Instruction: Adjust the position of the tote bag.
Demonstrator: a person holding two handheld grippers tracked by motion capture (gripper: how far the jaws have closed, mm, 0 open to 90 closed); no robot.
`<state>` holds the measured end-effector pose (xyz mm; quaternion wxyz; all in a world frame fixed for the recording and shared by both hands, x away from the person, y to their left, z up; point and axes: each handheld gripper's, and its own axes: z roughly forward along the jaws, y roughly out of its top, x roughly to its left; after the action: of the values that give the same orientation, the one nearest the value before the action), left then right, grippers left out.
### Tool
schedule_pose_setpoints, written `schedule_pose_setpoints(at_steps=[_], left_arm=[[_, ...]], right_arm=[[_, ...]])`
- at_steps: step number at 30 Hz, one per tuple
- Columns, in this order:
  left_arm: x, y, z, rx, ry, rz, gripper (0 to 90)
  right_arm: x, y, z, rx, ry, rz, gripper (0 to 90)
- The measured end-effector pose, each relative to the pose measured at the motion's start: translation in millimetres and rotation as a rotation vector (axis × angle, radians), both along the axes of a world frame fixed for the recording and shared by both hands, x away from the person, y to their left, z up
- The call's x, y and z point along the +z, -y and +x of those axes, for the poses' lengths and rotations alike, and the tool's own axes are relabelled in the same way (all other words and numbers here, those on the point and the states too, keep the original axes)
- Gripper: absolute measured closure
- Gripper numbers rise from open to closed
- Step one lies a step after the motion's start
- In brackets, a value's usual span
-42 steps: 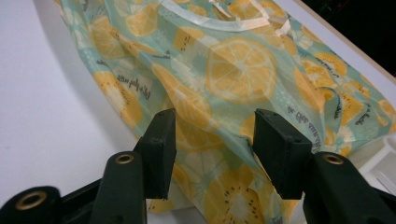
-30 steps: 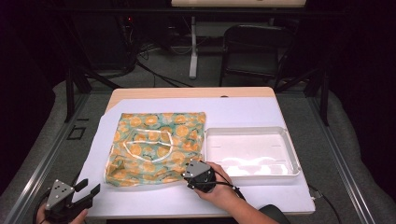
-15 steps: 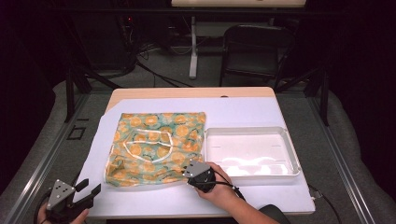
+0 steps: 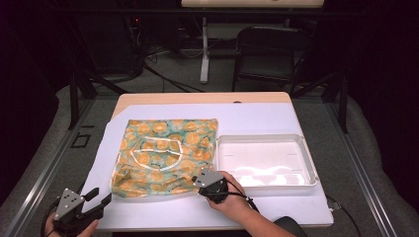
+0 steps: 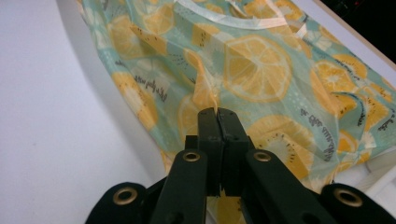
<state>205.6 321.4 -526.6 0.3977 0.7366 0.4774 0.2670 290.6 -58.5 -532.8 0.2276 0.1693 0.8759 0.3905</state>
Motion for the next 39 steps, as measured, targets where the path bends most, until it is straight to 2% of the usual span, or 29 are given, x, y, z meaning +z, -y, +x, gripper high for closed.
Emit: schedule_pose_setpoints(at_steps=[1,2,5,6,7,11,12,13,14,15,16,19,22,26,30,31,34,37,39], left_arm=[[1.8,7.3,3.4,-0.017,0.005,-0.001,48.9],[1.8,7.3,3.4,-0.017,0.005,-0.001,49.0],[3.5,26.3,12.6,-0.058,0.021,0.001,48.8],[3.5,26.3,12.6,-0.058,0.021,0.001,48.8],[3.6,37.2,17.6,-0.08,0.027,0.005,48.8],[3.5,60.0,29.9,-0.128,0.034,0.036,48.6],[3.5,60.0,29.9,-0.128,0.034,0.036,48.2],[2.2,72.2,35.8,-0.154,0.036,0.047,48.1],[2.2,72.2,35.8,-0.154,0.036,0.047,48.1],[0.3,84.2,41.2,-0.184,0.039,0.075,48.1],[0.3,84.2,41.2,-0.184,0.039,0.075,48.1],[-2.1,105.2,48.6,-0.236,0.037,0.12,48.1],[-1.9,116.4,52.2,-0.256,0.04,0.114,48.2],[0.1,126.0,55.3,-0.275,0.057,0.113,48.1],[-0.8,132.0,56.9,-0.291,0.053,0.12,49.6],[-2.3,135.1,57.5,-0.299,0.036,0.131,50.0],[-4.3,135.7,57.0,-0.307,0.033,0.161,52.3],[-7.1,134.2,56.9,-0.297,0.02,0.154,54.2],[-9.3,132.6,57.9,-0.3,0.004,0.164,55.6]], right_arm=[[2.0,0.4,-0.4,-0.002,0.005,0.023,90.0],[2.0,0.4,-0.4,-0.002,0.005,0.023,90.0],[4.0,0.2,-1.2,-0.009,0.013,0.048,90.0],[4.0,0.2,-1.2,-0.009,0.013,0.048,90.0],[4.7,0.3,-1.0,-0.009,0.017,0.052,90.0],[6.0,0.9,-0.2,-0.007,0.017,0.047,90.0],[5.8,0.9,-0.2,-0.008,0.016,0.049,90.0],[5.8,1.0,0.0,-0.008,0.015,0.048,90.0],[5.9,1.1,0.0,-0.009,0.015,0.048,90.0],[6.1,1.3,0.1,-0.008,0.014,0.048,90.0],[6.1,1.3,0.1,-0.008,0.014,0.048,90.0],[6.1,1.8,0.7,-0.006,0.011,0.051,90.0],[6.3,2.3,1.0,-0.004,0.008,0.054,90.0],[6.3,2.7,1.2,-0.003,0.005,0.05,89.8],[6.2,2.7,1.4,-0.003,0.005,0.051,89.6],[6.1,2.8,1.3,-0.004,0.006,0.054,89.5],[6.2,3.1,1.4,-0.007,0.007,0.057,89.3],[5.8,2.9,1.3,-0.006,0.005,0.067,89.0],[5.8,3.0,1.3,-0.004,0.003,0.066,88.8]])
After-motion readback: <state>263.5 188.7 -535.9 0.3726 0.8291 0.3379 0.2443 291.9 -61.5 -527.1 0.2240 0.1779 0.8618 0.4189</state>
